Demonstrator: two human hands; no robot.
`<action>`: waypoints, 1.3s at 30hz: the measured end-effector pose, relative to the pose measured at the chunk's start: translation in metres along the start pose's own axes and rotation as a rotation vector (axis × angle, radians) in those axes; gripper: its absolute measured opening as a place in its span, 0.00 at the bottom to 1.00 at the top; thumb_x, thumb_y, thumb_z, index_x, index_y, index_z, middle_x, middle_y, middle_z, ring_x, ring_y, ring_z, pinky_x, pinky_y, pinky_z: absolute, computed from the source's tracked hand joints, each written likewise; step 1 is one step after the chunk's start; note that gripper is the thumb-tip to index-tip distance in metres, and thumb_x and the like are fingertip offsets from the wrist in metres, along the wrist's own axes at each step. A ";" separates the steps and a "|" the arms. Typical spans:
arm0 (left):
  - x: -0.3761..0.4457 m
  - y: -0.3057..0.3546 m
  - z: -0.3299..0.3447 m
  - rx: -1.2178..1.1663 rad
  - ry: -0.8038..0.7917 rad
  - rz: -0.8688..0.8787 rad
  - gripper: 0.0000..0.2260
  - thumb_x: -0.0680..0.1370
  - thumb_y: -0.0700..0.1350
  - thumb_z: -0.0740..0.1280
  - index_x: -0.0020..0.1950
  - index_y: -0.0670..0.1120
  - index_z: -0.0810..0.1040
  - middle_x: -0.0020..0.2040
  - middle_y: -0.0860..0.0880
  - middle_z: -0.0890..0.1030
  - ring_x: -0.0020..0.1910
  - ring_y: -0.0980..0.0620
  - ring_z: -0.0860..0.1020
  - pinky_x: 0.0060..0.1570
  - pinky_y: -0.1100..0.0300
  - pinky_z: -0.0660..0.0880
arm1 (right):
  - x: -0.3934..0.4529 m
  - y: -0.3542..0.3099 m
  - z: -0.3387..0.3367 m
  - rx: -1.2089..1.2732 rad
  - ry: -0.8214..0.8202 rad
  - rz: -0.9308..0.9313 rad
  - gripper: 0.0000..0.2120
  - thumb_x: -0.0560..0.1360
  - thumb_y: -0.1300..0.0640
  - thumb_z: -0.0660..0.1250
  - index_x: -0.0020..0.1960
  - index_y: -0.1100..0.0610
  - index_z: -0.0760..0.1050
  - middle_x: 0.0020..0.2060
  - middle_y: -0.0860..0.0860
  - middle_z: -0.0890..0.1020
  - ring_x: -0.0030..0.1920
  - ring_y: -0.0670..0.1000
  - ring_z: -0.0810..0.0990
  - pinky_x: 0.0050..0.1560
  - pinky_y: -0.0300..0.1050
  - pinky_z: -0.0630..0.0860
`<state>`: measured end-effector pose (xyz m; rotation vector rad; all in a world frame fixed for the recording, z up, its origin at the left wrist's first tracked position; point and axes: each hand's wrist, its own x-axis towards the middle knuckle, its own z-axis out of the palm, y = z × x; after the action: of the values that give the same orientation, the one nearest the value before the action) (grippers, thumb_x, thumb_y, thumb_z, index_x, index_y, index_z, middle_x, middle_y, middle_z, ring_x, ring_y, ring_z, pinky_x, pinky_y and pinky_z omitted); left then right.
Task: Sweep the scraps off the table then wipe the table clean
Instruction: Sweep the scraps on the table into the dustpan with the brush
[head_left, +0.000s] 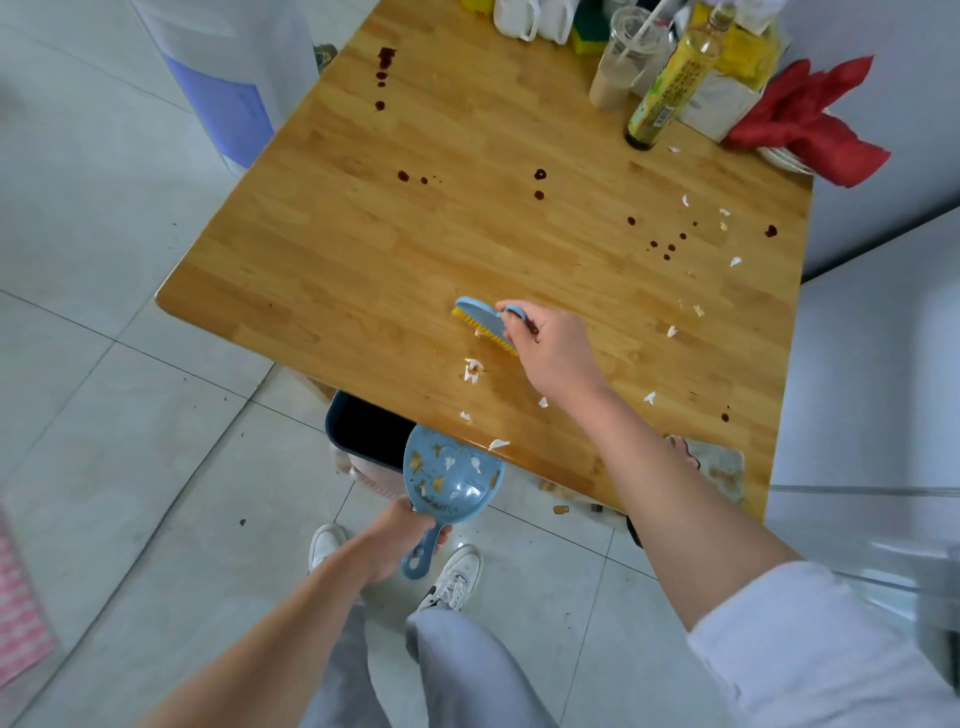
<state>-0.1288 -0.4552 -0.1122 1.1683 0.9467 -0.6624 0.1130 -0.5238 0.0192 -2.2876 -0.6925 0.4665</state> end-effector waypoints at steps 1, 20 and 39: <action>0.001 -0.001 -0.001 0.002 0.006 -0.005 0.06 0.78 0.34 0.62 0.48 0.40 0.79 0.34 0.47 0.82 0.38 0.47 0.78 0.45 0.51 0.75 | 0.002 -0.001 0.005 -0.034 -0.028 -0.016 0.12 0.83 0.54 0.61 0.61 0.52 0.81 0.37 0.52 0.85 0.30 0.52 0.79 0.32 0.48 0.73; 0.009 0.003 0.013 0.078 -0.020 0.057 0.07 0.80 0.35 0.61 0.50 0.41 0.78 0.38 0.46 0.81 0.39 0.48 0.78 0.45 0.52 0.75 | -0.086 0.036 -0.046 0.126 0.089 0.165 0.10 0.82 0.51 0.63 0.57 0.45 0.82 0.36 0.43 0.85 0.22 0.40 0.69 0.22 0.31 0.62; 0.006 -0.001 0.005 0.131 0.010 0.053 0.08 0.76 0.35 0.62 0.43 0.42 0.79 0.35 0.46 0.83 0.38 0.47 0.79 0.45 0.50 0.76 | -0.108 0.010 0.030 0.051 -0.002 -0.074 0.12 0.83 0.54 0.62 0.60 0.54 0.82 0.27 0.43 0.76 0.26 0.42 0.71 0.25 0.31 0.62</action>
<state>-0.1251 -0.4602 -0.1173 1.3097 0.8879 -0.6845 0.0159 -0.5787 0.0053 -2.2059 -0.7553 0.4461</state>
